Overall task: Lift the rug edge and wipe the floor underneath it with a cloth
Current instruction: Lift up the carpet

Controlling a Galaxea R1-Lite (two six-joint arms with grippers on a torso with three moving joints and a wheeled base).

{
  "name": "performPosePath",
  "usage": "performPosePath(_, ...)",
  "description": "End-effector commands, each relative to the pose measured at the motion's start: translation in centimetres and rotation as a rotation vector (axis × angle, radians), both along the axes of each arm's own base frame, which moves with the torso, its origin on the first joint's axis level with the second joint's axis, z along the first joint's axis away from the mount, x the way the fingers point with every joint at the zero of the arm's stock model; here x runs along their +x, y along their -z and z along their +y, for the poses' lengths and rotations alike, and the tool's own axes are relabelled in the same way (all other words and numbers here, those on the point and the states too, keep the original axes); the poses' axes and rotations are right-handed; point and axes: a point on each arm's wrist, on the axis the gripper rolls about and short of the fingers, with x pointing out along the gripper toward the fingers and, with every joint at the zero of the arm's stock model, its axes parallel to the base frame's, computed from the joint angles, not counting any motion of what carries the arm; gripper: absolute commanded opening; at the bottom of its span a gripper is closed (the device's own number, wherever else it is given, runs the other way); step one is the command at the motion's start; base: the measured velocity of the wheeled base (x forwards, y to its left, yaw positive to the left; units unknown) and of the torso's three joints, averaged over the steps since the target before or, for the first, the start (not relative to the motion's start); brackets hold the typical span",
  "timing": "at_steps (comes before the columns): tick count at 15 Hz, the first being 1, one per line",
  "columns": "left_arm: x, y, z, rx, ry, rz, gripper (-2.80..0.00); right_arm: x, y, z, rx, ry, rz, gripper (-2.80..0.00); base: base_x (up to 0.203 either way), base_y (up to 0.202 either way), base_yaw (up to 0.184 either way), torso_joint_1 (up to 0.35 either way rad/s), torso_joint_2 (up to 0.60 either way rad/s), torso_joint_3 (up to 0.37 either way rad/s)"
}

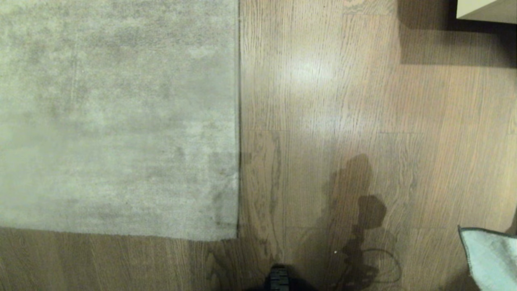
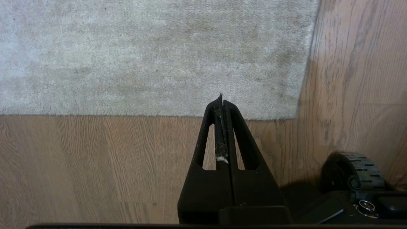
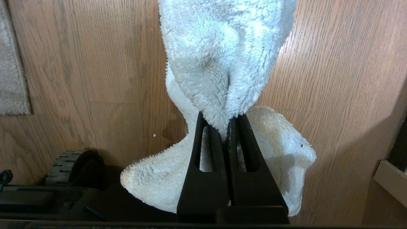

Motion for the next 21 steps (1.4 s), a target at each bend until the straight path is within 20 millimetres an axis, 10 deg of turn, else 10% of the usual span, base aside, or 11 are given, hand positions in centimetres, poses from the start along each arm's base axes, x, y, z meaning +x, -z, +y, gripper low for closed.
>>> performPosePath(1,0.0,0.0,0.0,0.0,0.0,0.0,-2.8,0.01,-0.01,0.0,0.0,0.0,0.0,-2.8,0.0,0.0,0.0,0.0,0.0,0.0)
performPosePath(21,0.0,0.0,0.0,-0.001,0.0,0.0,-2.8,0.01,-0.01,0.0,-0.001,0.0,0.0,-2.8,0.0,0.0,0.0,0.0,0.0,0.0)
